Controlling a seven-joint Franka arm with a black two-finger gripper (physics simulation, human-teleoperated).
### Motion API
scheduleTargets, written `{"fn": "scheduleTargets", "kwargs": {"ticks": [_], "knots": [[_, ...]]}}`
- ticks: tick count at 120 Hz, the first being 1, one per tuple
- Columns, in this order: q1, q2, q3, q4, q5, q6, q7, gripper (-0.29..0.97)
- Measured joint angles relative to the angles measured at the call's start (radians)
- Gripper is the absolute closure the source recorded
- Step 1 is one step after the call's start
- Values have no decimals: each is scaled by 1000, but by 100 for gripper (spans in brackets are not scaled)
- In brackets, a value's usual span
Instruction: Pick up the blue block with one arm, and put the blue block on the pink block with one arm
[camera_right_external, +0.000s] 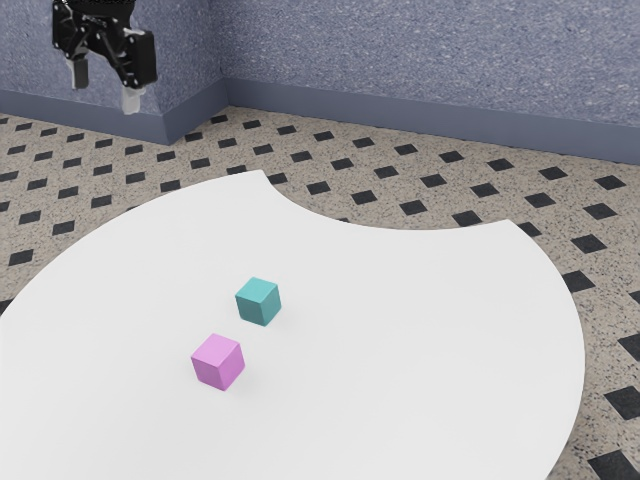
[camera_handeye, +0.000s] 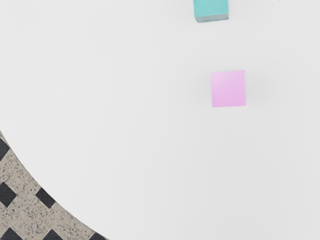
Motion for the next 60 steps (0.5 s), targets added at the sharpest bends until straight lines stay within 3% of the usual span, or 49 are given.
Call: {"fn": "scheduleTargets", "kwargs": {"ticks": [34, 60], "knots": [[23, 4, 7, -71, 39, 25, -3, 0], [14, 1, 21, -409, 38, 276, -19, 0]]}}
